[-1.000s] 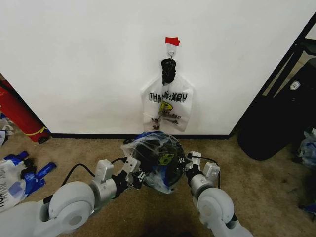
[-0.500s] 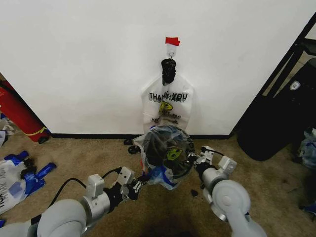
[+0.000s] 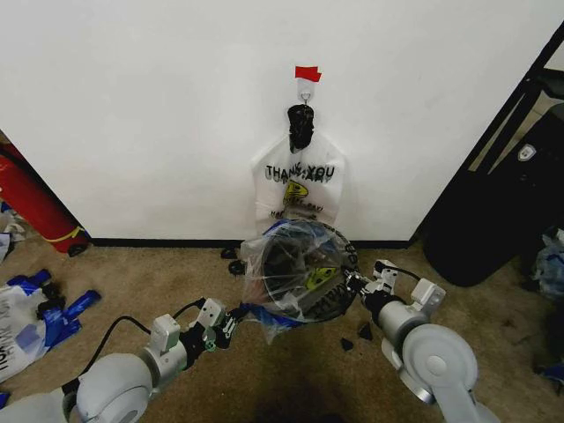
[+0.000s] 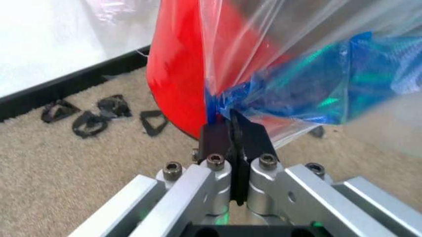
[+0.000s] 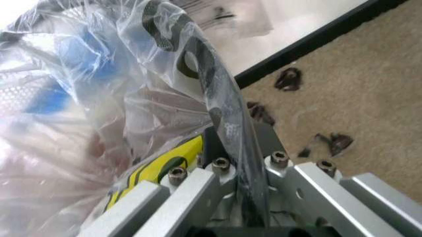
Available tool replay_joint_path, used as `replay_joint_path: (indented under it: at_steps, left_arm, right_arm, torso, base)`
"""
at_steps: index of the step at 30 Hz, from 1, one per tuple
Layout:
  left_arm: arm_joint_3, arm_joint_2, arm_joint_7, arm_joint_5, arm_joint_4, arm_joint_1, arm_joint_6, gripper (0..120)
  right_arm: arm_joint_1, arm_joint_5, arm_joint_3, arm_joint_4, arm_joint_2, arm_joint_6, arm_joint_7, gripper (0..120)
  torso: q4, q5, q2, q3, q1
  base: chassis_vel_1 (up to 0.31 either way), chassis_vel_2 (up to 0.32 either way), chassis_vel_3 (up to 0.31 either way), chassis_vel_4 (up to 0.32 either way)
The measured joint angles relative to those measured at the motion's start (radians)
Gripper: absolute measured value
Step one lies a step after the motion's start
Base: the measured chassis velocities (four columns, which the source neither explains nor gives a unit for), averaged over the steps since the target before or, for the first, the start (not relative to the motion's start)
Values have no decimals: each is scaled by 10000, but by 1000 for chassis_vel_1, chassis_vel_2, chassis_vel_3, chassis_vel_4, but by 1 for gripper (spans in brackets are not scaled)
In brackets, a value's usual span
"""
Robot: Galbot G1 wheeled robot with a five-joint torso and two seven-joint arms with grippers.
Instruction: Pick up the garbage bag from the wall and place it over the trash bin.
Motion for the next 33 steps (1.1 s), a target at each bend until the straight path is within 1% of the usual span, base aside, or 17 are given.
replay_joint_path:
  at_steps: [3, 6, 9, 12, 14, 15, 16, 19, 20, 23, 24, 26, 27, 28, 30, 31, 33]
  left_arm:
    - [51, -514, -125, 693, 475, 4, -180, 0]
    - [34, -651, -288, 825, 614, 56, -255, 0]
    - [-210, -628, -446, 871, 572, 272, -250, 0]
    - [-553, -490, -494, 948, 384, 631, -110, 2]
    - [-801, -319, -516, 996, 103, 985, 76, 10]
    - [-879, -231, -523, 1104, 9, 1158, 124, 17]
    - [-879, -231, -523, 1104, 9, 1158, 124, 17]
    - [-938, -148, -600, 1376, 71, 1283, 130, 32]
    - [-938, -148, -600, 1376, 71, 1283, 130, 32]
    - [-948, -200, -1340, 1465, 140, 1278, 149, 45]
    - [-948, -200, -1340, 1465, 140, 1278, 149, 45]
    - [-1005, -260, -1835, 1482, 119, 1250, 76, 55]
    - [-1043, -242, -1938, 1455, 101, 1207, 29, 60]
    - [-1043, -242, -1938, 1455, 101, 1207, 29, 60]
    - [-1064, -102, -1957, 1360, 85, 1137, -45, 68]
    - [-1066, -6, -1957, 1317, 83, 1094, -109, 75]
    - [-1066, 47, -1952, 1295, 82, 1060, -159, 79]
  right_arm:
    - [-44, 124, -97, 126, -85, -198, -10, 0]
    - [-107, 37, -142, 146, -155, -272, -47, 0]
    - [-190, -148, -170, 136, -199, -280, -131, 0]
    - [-204, -230, -199, 83, -164, -261, -159, 0]
    - [-192, -289, -229, 23, -98, -248, -171, 0]
    - [-181, -327, -229, -11, -58, -231, -183, 0]
    - [-181, -327, -229, -11, -58, -231, -183, 0]
    - [-150, -355, -140, -29, -41, -202, -192, 0]
    - [-150, -355, -140, -29, -41, -202, -192, 0]
    - [-88, -294, 97, -120, -90, -187, -191, 0]
    - [-88, -294, 97, -120, -90, -187, -191, 0]
    - [-47, -207, 394, -296, -125, -172, -190, 0]
    - [-40, -172, 542, -371, -125, -162, -191, 0]
    - [-40, -172, 542, -371, -125, -162, -191, 0]
    - [-33, -113, 754, -498, -125, -128, -191, 0]
    - [-17, -80, 844, -575, -125, -113, -191, 0]
    - [1, -69, 883, -628, -124, -97, -191, 0]
  torso:
    - [2, -1, 0, 0, 0]
    - [3, -1, 0, 0, 0]
    - [-3, -1, 0, 0, 0]
    - [1, 0, 0, 0, 0]
    - [3, 2, 0, 0, 0]
    - [5, 1, 0, 0, 0]
    - [5, 1, 0, 0, 0]
    - [0, 0, 0, 0, 0]
    - [0, 0, 0, 0, 0]
    - [1, 0, 0, 0, 0]
    - [1, 0, 0, 0, 0]
    - [1, -1, 0, 0, 0]
    - [0, 0, 0, 0, 0]
    - [0, 0, 0, 0, 0]
    - [0, 0, 0, 0, 0]
    - [0, 1, 0, 0, 0]
    - [0, 0, 0, 0, 0]
  base:
    - [0, 0, 0, 0]
    - [0, 0, 0, 0]
    - [0, 0, 0, 0]
    - [0, 0, 0, 0]
    - [0, 0, 0, 0]
    - [0, 0, 0, 0]
    - [0, 0, 0, 0]
    - [0, 0, 0, 0]
    - [0, 0, 0, 0]
    - [0, 0, 0, 0]
    - [0, 0, 0, 0]
    - [0, 0, 0, 0]
    - [0, 0, 0, 0]
    - [0, 0, 0, 0]
    - [0, 0, 0, 0]
    - [0, 0, 0, 0]
    - [0, 0, 0, 0]
